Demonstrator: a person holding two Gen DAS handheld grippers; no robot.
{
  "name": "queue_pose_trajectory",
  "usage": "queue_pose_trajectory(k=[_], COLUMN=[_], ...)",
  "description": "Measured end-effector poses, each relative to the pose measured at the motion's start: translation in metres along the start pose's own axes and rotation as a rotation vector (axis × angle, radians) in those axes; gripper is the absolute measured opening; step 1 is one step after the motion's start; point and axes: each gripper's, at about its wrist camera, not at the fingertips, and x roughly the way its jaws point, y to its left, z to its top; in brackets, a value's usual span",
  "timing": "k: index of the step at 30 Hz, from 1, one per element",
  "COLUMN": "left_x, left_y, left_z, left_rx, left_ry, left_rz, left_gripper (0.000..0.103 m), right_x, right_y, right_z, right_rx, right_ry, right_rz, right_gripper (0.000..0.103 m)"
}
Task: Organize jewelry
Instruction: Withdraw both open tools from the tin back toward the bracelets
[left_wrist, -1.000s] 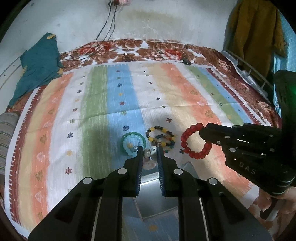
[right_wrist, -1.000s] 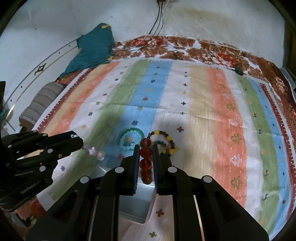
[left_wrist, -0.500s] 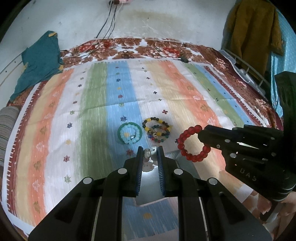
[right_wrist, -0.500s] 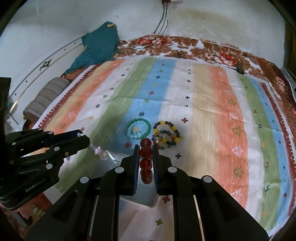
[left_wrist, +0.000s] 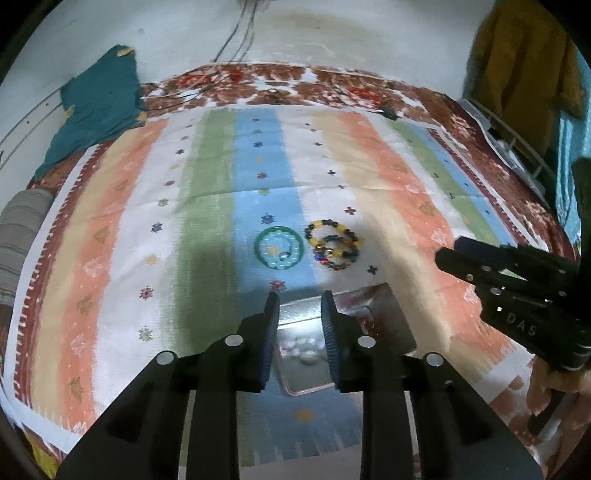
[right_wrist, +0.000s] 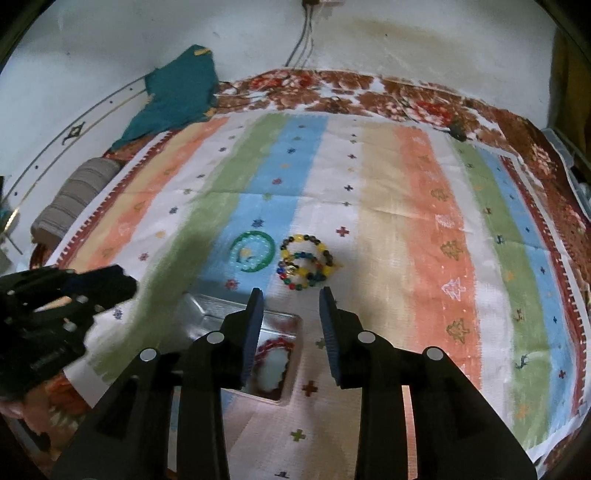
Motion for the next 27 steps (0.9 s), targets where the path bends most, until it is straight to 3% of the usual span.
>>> queue_pose_trajectory(k=[16,27], left_x=[0.021,0.034], left_y=[0.02,0.023], left_z=[0.012,0.021], left_rx=[-0.054,-0.063], left_ry=[0.032,0.049], left_rz=[0.057,0.081], left_gripper=[0.056,0.064], right_x=[0.024,0.034], right_y=[-0.007,-0.008], right_z=[0.005,0.011], right_rx=[-0.011,-0.013], right_ry=[0.058,0.075], right_rz=[-0.027,-0.033], right_gripper=[0.058,0.064])
